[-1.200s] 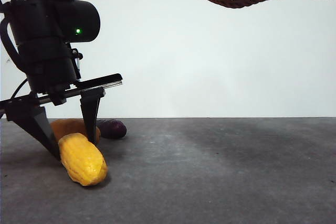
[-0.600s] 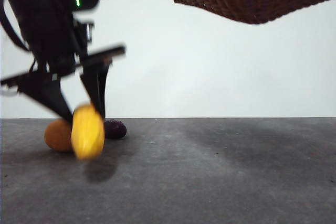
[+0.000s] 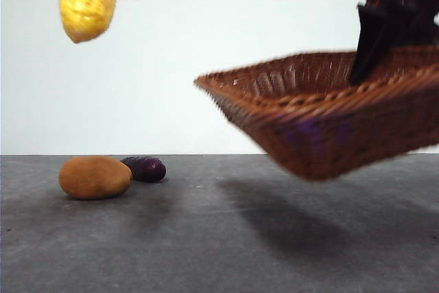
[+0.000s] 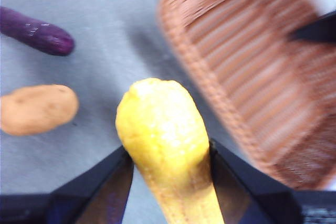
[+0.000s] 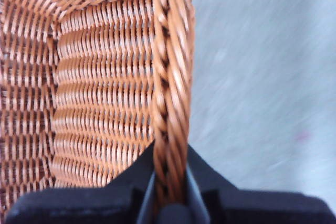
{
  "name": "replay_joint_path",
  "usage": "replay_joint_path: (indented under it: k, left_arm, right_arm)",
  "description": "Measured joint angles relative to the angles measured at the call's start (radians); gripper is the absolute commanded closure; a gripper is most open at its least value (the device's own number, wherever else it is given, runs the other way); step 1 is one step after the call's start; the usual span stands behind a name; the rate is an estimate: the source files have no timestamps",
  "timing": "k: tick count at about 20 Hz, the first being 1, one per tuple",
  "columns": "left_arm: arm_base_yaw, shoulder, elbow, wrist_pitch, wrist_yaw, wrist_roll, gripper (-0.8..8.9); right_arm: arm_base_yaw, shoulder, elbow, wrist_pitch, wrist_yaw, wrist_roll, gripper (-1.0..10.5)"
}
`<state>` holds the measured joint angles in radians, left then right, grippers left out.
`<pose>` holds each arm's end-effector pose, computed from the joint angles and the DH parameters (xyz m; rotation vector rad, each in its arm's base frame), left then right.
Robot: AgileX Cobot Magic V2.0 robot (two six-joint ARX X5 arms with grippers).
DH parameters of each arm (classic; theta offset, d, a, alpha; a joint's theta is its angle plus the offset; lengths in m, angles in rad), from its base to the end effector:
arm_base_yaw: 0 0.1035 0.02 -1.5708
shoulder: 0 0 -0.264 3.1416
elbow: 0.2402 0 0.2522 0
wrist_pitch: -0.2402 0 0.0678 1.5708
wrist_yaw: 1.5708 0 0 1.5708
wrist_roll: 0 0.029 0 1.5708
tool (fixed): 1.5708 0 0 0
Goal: Help me put the vegetables on the table into the basket
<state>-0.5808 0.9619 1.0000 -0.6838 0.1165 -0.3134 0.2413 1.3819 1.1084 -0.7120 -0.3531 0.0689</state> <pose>0.1559 -0.1063 0.3312 -0.1390 0.7379 -0.5642 0.2646 0.0754 0.2752 0.1171 1.0163 0.5105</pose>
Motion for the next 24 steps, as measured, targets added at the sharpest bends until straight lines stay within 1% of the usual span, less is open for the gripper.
replay_joint_path:
  k: [1,3,5,7,9,11,13,15,17,20,22,23,24]
  left_arm:
    - [-0.023,-0.021,-0.027,0.021,0.015,-0.015,8.22]
    - [-0.080,-0.015,-0.069,0.110,0.060,-0.070,8.22]
    - [-0.138,0.035,-0.071,0.262,0.082,-0.125,8.22]
    - [-0.185,0.119,-0.071,0.391,0.108,-0.173,8.21]
    - [-0.210,0.226,-0.071,0.440,0.123,-0.212,8.21]
    - [-0.229,0.340,-0.071,0.541,0.124,-0.257,8.21]
    - [-0.236,0.425,-0.071,0.642,0.158,-0.311,8.21]
    - [-0.241,0.488,-0.071,0.673,0.166,-0.354,8.22]
    - [-0.241,0.536,-0.071,0.689,0.165,-0.377,8.22]
    - [-0.241,0.576,-0.071,0.755,0.164,-0.412,8.22]
    - [-0.243,0.586,-0.071,0.768,0.164,-0.426,8.20]
    - [-0.247,0.586,-0.071,0.767,0.164,-0.431,8.10]
    - [-0.250,0.586,-0.071,0.766,0.164,-0.432,7.73]
  right_arm:
    - [0.004,0.000,-0.042,0.038,-0.018,0.023,9.6]
    - [0.036,0.000,-0.095,0.111,-0.022,0.072,9.6]
    - [0.088,0.000,-0.108,0.143,-0.008,0.105,9.6]
    - [0.137,0.000,-0.109,0.178,0.013,0.134,9.6]
    - [0.166,0.000,-0.109,0.203,0.012,0.164,9.6]
    - [0.172,0.000,-0.109,0.212,0.013,0.183,9.6]
    - [0.172,0.000,-0.109,0.211,0.013,0.191,9.6]
    - [0.171,0.000,-0.109,0.211,0.013,0.197,9.6]
    - [0.171,0.000,-0.110,0.210,0.020,0.197,9.6]
    - [0.170,0.000,-0.111,0.211,0.032,0.197,9.6]
    - [0.169,0.000,-0.111,0.211,0.035,0.197,9.6]
    - [0.170,0.000,-0.111,0.211,0.036,0.197,9.6]
    - [0.172,0.000,-0.111,0.212,0.035,0.197,9.6]
